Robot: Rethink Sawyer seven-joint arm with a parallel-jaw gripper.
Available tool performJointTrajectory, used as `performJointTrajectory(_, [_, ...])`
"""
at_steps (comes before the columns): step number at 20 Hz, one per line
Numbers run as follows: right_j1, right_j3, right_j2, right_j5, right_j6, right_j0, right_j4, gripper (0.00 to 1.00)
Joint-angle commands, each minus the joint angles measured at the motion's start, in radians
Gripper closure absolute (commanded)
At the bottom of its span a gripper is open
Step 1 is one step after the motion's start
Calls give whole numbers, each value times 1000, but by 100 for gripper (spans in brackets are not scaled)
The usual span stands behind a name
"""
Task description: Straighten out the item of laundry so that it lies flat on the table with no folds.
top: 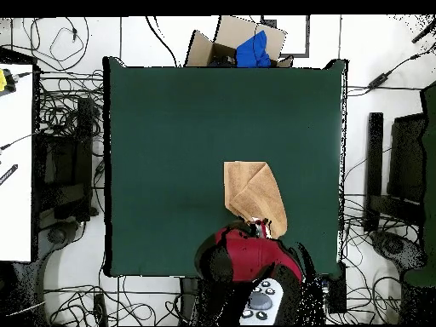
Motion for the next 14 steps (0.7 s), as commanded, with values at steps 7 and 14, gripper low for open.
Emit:
performJointTrajectory(7, [74,67,6,-86,262,35,128,0])
performJointTrajectory(14, [98,78,26,-122,246,7,137,0])
